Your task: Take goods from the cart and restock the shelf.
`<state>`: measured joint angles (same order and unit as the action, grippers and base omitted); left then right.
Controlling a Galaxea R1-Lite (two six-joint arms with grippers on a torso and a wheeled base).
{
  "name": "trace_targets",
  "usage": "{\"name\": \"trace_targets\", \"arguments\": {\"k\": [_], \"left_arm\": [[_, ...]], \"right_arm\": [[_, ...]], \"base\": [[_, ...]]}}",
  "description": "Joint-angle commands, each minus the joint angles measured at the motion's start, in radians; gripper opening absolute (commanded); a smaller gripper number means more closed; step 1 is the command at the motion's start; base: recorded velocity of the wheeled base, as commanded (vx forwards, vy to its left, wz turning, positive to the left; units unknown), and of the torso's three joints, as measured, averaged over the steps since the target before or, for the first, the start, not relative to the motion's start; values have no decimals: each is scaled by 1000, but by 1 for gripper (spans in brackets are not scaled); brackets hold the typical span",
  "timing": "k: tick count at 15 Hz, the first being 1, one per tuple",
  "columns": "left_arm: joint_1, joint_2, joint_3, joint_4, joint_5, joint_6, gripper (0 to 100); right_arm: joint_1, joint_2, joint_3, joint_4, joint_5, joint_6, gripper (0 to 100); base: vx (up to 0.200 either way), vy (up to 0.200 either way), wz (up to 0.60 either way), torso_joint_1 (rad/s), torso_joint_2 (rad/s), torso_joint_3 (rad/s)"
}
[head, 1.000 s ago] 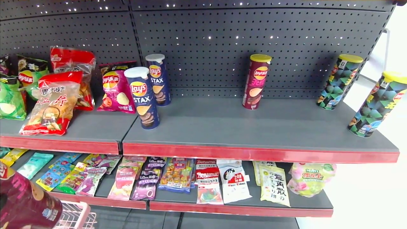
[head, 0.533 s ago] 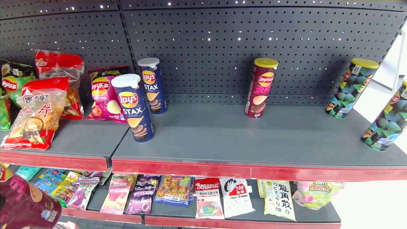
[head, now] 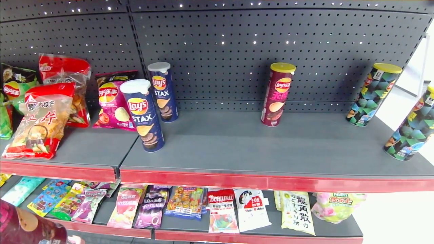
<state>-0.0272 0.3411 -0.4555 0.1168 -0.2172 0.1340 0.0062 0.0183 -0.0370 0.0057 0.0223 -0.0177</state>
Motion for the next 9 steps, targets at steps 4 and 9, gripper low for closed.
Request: {"name": "trace_targets", "arguments": {"k": [4, 9], "left_arm": [[0, -10, 17, 3, -7, 6, 0], [1, -11, -14, 3, 1, 13, 0]], "right_arm": [[40, 703, -598, -7, 91, 30, 100], [175, 1301, -799, -345, 125, -54, 100]], "base": [[0, 0, 0, 0, 0, 0], [0, 0, 0, 0, 0, 0]]}}
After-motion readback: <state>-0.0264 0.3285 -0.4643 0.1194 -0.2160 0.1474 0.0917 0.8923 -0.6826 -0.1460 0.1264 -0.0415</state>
